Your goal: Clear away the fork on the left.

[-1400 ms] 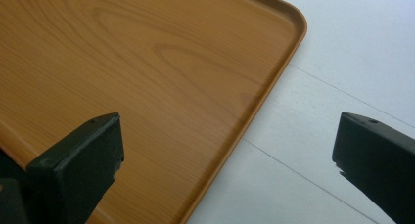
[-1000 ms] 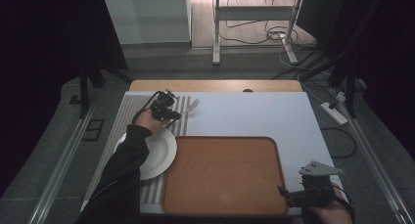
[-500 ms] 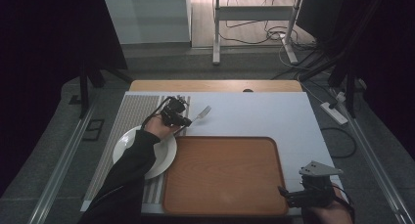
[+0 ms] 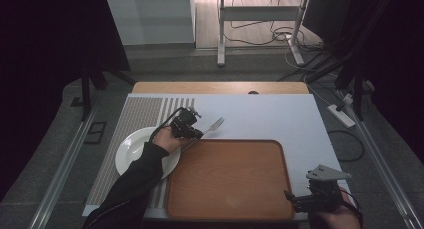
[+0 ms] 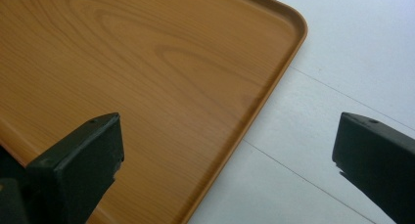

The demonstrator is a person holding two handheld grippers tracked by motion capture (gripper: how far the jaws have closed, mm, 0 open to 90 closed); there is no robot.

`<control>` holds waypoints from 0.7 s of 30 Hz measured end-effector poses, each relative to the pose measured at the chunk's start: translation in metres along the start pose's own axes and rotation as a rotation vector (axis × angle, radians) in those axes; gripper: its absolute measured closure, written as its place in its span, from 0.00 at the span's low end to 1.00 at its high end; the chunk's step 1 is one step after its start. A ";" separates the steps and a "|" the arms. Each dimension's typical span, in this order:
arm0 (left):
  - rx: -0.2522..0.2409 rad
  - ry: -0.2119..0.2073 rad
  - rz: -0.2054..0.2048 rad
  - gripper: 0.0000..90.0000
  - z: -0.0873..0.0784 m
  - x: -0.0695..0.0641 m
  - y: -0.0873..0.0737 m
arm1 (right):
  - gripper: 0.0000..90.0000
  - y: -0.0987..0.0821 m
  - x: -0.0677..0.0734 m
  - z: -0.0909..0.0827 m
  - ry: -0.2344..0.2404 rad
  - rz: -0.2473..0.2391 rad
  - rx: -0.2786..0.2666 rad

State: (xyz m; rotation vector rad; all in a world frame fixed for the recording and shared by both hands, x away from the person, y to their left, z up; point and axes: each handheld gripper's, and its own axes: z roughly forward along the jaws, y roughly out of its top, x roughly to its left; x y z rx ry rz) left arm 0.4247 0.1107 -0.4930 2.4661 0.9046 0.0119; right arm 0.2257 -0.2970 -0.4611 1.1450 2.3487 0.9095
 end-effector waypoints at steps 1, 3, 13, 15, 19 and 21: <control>-0.003 -0.001 -0.002 0.95 -0.001 -0.003 -0.001 | 0.00 0.000 0.000 0.000 0.001 0.001 -0.001; -0.006 -0.005 -0.003 0.95 -0.002 -0.006 -0.003 | 0.00 0.000 0.000 0.000 0.005 0.005 -0.007; -0.002 -0.015 -0.014 0.95 -0.008 -0.028 -0.019 | 0.00 0.000 -0.001 -0.001 0.010 0.004 -0.013; 0.003 -0.018 -0.013 0.95 -0.008 -0.033 -0.022 | 0.00 0.000 0.000 -0.001 0.010 0.002 -0.012; 0.016 -0.021 -0.004 0.95 -0.009 -0.042 -0.028 | 0.00 0.000 0.000 -0.001 0.012 0.000 -0.013; 0.018 -0.019 -0.004 0.95 -0.011 -0.046 -0.031 | 0.00 0.000 0.000 -0.001 0.011 0.000 -0.012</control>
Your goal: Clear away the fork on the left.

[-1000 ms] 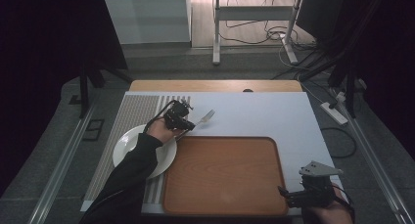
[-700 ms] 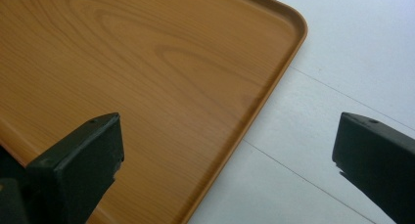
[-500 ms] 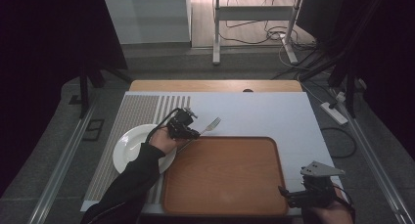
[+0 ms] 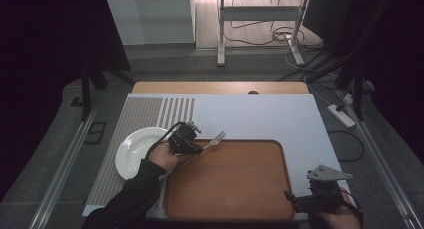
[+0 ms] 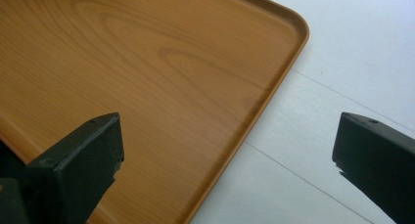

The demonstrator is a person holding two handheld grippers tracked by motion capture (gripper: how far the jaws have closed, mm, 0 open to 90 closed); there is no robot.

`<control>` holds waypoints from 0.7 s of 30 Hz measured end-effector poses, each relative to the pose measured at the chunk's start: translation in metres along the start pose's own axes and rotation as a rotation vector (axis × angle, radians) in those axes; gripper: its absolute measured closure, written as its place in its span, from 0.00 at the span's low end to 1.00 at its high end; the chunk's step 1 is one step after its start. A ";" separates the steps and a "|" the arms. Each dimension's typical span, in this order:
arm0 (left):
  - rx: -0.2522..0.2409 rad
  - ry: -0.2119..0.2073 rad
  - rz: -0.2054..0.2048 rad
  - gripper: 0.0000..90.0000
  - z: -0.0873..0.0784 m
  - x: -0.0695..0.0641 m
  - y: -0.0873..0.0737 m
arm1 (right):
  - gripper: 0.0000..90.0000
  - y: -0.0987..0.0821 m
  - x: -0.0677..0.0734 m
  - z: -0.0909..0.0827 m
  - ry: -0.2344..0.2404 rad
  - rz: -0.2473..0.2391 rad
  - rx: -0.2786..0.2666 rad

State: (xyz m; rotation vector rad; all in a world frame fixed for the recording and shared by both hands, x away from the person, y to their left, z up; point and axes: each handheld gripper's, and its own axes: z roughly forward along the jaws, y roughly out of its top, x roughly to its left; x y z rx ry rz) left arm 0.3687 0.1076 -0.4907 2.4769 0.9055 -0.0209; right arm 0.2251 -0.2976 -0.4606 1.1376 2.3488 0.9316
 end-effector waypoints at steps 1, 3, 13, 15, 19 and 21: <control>-0.001 -0.002 -0.002 0.95 -0.001 -0.001 -0.001 | 0.00 0.000 0.000 0.000 0.000 -0.002 0.000; -0.007 -0.009 -0.011 0.95 -0.003 -0.004 -0.005 | 0.00 0.000 0.000 0.000 0.001 -0.003 0.000; -0.012 -0.008 -0.044 0.95 -0.008 -0.024 -0.027 | 0.00 0.000 0.000 0.000 0.000 -0.008 0.003; -0.005 -0.004 -0.050 0.95 -0.007 -0.030 -0.032 | 0.00 0.000 0.000 0.000 0.000 -0.009 0.003; 0.009 0.000 -0.054 0.95 -0.006 -0.040 -0.039 | 0.00 0.000 0.000 0.000 0.001 -0.010 0.003; 0.017 0.009 -0.055 0.95 -0.005 -0.045 -0.042 | 0.00 0.000 0.000 0.000 0.001 -0.011 0.003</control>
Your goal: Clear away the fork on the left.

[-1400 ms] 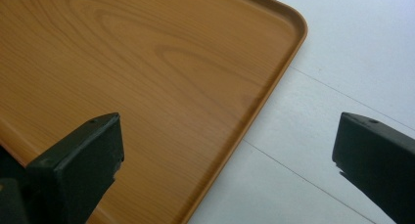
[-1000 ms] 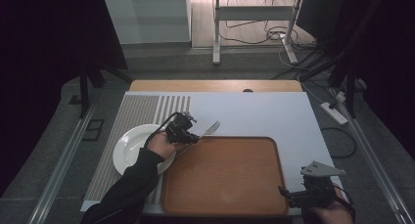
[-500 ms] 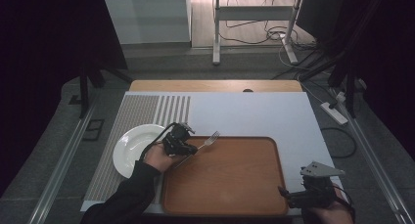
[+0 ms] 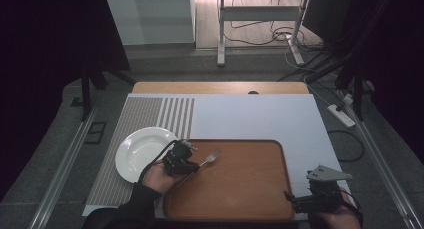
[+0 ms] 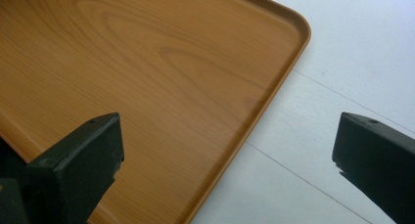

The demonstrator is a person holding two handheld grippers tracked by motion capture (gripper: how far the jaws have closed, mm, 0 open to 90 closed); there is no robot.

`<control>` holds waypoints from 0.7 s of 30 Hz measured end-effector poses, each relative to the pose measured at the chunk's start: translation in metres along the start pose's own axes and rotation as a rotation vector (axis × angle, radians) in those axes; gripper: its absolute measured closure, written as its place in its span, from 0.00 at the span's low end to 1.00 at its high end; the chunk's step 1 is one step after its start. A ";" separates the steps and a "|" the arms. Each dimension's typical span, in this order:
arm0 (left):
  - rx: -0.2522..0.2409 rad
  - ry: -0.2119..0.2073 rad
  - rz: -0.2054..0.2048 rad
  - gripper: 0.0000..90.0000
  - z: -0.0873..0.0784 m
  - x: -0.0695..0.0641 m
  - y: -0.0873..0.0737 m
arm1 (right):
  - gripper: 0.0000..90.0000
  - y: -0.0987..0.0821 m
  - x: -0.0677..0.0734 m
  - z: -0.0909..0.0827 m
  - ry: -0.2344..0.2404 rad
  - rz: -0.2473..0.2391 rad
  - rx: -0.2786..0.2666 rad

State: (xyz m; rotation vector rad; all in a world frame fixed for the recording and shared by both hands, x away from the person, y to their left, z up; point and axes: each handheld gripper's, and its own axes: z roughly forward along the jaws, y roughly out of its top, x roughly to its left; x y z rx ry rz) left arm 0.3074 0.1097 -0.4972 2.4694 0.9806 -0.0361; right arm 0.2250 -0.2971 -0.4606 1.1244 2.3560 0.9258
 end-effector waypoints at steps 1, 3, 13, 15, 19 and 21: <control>0.004 0.000 0.000 0.95 0.001 -0.002 -0.002 | 0.00 0.000 0.000 0.000 -0.001 0.000 0.000; 0.010 0.004 -0.004 0.95 0.002 -0.005 -0.005 | 0.00 0.000 0.000 0.000 0.001 0.000 0.000; 0.009 0.018 0.002 0.93 0.009 -0.016 -0.019 | 0.00 0.000 0.000 0.000 0.003 -0.002 0.000; -0.020 0.023 0.009 0.89 0.006 -0.018 -0.017 | 0.00 0.000 0.000 0.000 0.005 -0.002 0.001; -0.057 -0.018 0.011 0.99 0.003 -0.019 -0.010 | 0.00 0.000 0.000 0.000 0.007 -0.004 0.000; -0.049 -0.038 0.026 0.99 0.007 -0.021 -0.006 | 0.00 0.000 0.000 0.000 0.007 -0.004 0.001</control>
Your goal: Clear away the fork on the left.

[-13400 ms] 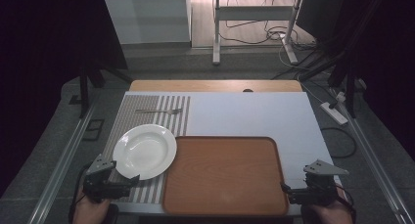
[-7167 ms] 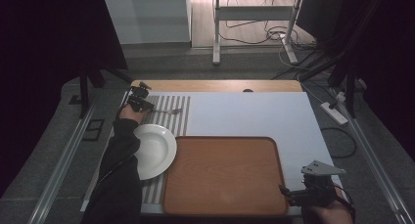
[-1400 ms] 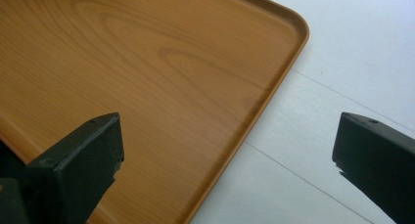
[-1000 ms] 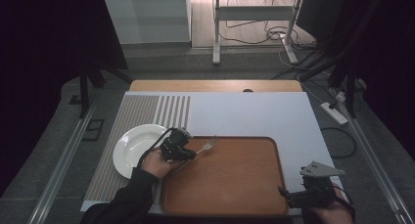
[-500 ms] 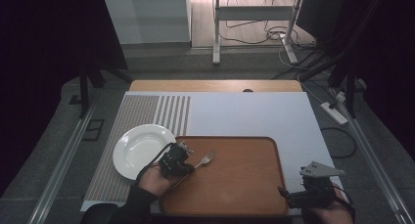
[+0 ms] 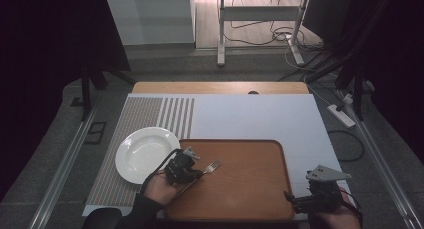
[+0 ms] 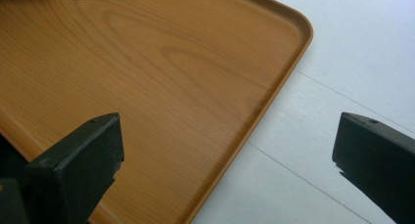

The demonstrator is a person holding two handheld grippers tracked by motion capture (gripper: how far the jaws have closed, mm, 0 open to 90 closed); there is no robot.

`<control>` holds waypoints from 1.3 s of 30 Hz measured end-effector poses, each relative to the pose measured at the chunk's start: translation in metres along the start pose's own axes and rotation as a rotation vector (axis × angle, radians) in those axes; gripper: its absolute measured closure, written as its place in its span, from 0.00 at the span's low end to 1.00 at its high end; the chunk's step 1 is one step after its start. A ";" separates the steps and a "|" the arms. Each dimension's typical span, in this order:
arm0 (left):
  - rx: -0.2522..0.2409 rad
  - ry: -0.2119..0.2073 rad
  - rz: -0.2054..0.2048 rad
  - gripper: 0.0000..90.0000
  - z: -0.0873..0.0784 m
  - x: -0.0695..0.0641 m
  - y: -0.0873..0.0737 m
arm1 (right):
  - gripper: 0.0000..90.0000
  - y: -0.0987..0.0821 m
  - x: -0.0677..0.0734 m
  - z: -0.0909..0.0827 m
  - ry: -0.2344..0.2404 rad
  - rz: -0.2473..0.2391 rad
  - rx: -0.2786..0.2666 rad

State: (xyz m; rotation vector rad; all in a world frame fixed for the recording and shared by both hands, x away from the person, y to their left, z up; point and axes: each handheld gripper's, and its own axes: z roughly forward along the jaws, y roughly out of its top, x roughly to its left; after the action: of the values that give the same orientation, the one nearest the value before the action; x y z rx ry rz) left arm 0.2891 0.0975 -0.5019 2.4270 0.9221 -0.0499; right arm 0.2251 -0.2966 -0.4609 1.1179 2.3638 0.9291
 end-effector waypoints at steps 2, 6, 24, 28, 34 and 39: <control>0.013 0.002 0.012 0.99 0.005 -0.001 0.003 | 0.00 0.000 0.000 0.000 0.000 0.000 0.000; 0.032 0.011 0.020 0.99 0.014 0.001 0.005 | 0.00 0.000 0.000 0.000 0.001 -0.002 0.002; 0.052 0.075 -0.059 0.99 -0.001 0.032 -0.009 | 0.00 0.000 0.000 0.000 0.006 -0.004 0.001; 0.057 0.085 -0.076 0.99 -0.004 0.036 -0.012 | 0.00 0.000 0.000 0.000 0.008 -0.004 0.000; 0.064 0.097 -0.098 0.99 -0.008 0.043 -0.017 | 0.00 0.000 0.000 0.000 0.008 -0.003 0.001; 0.068 0.107 -0.109 0.99 -0.011 0.046 -0.020 | 0.00 0.000 0.000 0.000 0.008 -0.003 0.001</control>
State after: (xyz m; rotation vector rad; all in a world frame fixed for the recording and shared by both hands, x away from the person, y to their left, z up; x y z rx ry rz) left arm 0.3103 0.1432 -0.5123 2.4596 1.1175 0.0092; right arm 0.2247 -0.2968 -0.4608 1.1126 2.3722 0.9327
